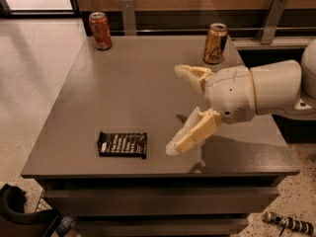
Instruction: Move rxbar chocolate near coke can
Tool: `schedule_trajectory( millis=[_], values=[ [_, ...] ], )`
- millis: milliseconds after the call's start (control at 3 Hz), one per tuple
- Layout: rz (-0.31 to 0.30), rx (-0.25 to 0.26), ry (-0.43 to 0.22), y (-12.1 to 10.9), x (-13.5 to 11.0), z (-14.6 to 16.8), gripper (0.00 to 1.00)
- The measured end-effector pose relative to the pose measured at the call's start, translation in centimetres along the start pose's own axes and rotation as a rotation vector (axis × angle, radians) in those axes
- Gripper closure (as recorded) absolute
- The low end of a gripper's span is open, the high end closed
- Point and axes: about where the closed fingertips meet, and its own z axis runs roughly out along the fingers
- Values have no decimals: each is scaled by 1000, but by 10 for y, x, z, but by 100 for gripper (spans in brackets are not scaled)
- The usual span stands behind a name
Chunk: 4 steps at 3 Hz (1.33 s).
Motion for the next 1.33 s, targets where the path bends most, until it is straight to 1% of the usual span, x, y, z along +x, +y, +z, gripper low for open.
schedule_trajectory(
  millis=[333, 667, 1000, 1333],
  values=[
    [3, -33, -7, 9, 7, 27, 0],
    [21, -66, -1, 19, 22, 56, 0],
    [65, -76, 17, 21, 48, 76, 0],
    [107, -58, 18, 16, 63, 86, 0]
  ],
)
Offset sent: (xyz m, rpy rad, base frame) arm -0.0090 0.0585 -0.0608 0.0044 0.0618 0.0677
